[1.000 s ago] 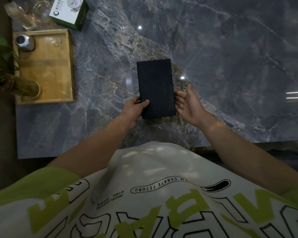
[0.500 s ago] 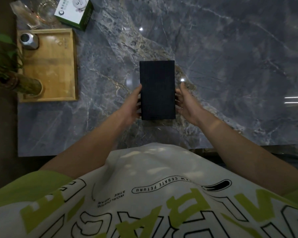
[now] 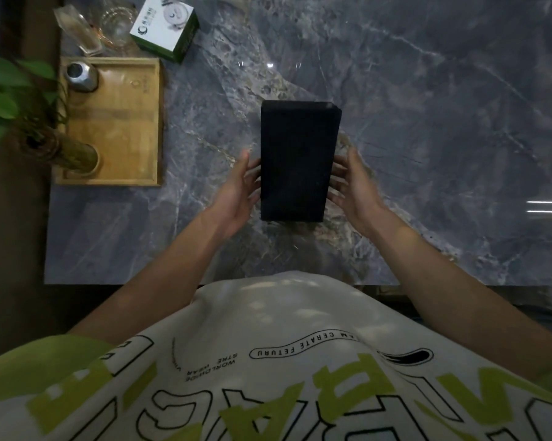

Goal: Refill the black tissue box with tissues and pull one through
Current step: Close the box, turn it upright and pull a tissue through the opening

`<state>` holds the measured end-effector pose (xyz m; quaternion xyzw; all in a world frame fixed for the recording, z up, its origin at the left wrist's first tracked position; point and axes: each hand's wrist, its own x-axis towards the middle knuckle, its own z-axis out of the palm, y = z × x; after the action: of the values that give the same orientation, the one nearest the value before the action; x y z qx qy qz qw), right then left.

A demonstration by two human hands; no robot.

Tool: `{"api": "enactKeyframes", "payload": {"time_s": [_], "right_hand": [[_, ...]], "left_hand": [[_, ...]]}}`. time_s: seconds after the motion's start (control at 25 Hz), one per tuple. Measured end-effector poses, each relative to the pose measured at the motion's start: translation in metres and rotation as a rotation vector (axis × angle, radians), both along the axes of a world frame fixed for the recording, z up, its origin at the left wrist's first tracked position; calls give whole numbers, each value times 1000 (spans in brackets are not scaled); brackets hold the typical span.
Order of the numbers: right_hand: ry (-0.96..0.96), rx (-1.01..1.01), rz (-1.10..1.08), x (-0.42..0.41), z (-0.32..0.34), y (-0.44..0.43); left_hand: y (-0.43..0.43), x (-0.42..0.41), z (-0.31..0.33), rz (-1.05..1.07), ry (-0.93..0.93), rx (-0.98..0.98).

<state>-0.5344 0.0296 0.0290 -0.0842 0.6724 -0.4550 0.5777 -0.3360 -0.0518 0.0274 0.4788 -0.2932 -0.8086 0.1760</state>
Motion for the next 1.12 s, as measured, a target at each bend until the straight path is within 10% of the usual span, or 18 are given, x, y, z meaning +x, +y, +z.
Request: {"api": "enactKeyframes", "payload": {"time_s": [1.12], "right_hand": [[212, -71, 161, 85, 27, -48]], "left_hand": [[-17, 70, 13, 253, -115, -47]]}}
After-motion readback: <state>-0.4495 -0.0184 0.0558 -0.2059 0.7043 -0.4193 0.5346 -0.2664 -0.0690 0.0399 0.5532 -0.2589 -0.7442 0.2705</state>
